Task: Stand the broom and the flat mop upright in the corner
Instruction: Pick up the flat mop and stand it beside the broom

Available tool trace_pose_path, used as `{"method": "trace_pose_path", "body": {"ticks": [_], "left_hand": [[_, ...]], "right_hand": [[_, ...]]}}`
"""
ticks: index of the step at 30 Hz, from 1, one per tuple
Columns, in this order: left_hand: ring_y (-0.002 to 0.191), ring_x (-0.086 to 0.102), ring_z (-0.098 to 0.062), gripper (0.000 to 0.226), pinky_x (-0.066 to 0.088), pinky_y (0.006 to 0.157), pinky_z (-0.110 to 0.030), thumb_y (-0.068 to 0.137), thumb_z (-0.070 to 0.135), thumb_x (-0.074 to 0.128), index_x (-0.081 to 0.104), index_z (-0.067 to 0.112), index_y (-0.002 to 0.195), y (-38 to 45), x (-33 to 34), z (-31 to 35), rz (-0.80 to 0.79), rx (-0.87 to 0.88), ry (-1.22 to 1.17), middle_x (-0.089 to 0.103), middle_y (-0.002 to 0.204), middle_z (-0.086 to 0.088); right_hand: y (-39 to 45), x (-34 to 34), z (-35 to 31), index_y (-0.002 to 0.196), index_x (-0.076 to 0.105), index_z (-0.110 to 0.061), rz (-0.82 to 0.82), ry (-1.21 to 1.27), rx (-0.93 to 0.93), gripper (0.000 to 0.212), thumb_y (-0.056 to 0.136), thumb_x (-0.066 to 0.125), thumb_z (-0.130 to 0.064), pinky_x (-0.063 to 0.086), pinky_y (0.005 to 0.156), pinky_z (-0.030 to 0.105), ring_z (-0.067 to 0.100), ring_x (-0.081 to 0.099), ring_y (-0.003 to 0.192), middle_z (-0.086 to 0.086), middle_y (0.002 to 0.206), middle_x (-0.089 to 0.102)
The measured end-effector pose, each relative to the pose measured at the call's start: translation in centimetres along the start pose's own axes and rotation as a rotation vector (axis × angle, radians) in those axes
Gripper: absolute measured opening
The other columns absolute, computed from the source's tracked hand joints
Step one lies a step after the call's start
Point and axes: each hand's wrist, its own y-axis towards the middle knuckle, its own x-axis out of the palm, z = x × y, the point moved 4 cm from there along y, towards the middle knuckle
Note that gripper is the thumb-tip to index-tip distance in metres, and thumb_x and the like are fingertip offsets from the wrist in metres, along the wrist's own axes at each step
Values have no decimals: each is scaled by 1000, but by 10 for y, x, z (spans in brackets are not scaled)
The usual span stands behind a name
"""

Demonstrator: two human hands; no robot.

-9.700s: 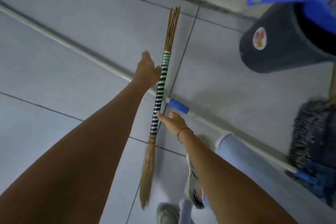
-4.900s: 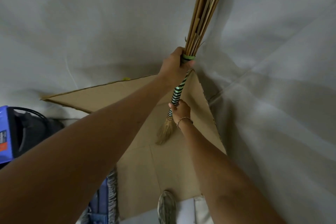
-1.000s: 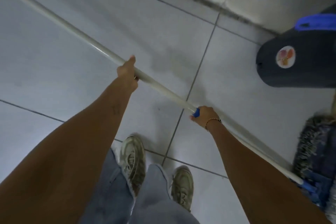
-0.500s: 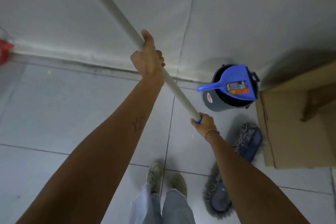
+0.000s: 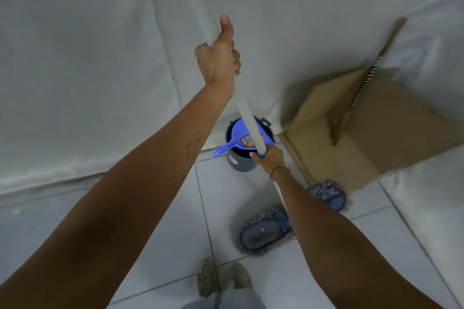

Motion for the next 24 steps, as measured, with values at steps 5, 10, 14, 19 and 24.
{"method": "trace_pose_path", "body": {"ticks": [5, 10, 14, 19, 24], "left_hand": [[32, 28, -10, 45, 27, 35, -21, 81, 40, 68, 41, 20, 52, -40, 104, -8, -230, 37, 20, 34, 38, 9], [31, 31, -7, 46, 29, 35, -21, 80, 45, 68, 41, 21, 51, -76, 198, -43, -398, 29, 89, 37, 36, 10], [31, 32, -8, 47, 31, 36, -21, 81, 47, 67, 40, 20, 52, -95, 268, -77, -459, 28, 164, 38, 36, 9], [29, 37, -7, 48, 34, 36, -19, 81, 46, 67, 43, 20, 48, -120, 374, -127, -512, 74, 233, 40, 34, 10], [31, 40, -10, 49, 38, 43, -25, 82, 47, 65, 43, 20, 48, -129, 446, -152, -506, 119, 318, 41, 36, 8]], "right_hand": [[0, -89, 23, 94, 67, 3, 177, 54, 56, 26, 79, 71, -19, 50, 69, 39, 23, 55, 76, 13, 80, 60], [4, -157, 67, 83, 55, -11, 225, 141, 104, 13, 81, 67, -16, 46, 66, 30, 21, 52, 73, 7, 77, 57], [12, -204, 101, 70, 52, -18, 213, 215, 126, 19, 80, 67, -13, 45, 63, 28, 18, 50, 60, 1, 63, 53], [39, -283, 157, 75, 56, -8, 247, 260, 163, 13, 80, 67, -14, 47, 64, 31, 21, 50, 63, 7, 65, 53], [66, -342, 184, 59, 49, -18, 256, 284, 153, 29, 80, 68, -14, 44, 58, 29, 15, 47, 57, -2, 56, 47]]}}
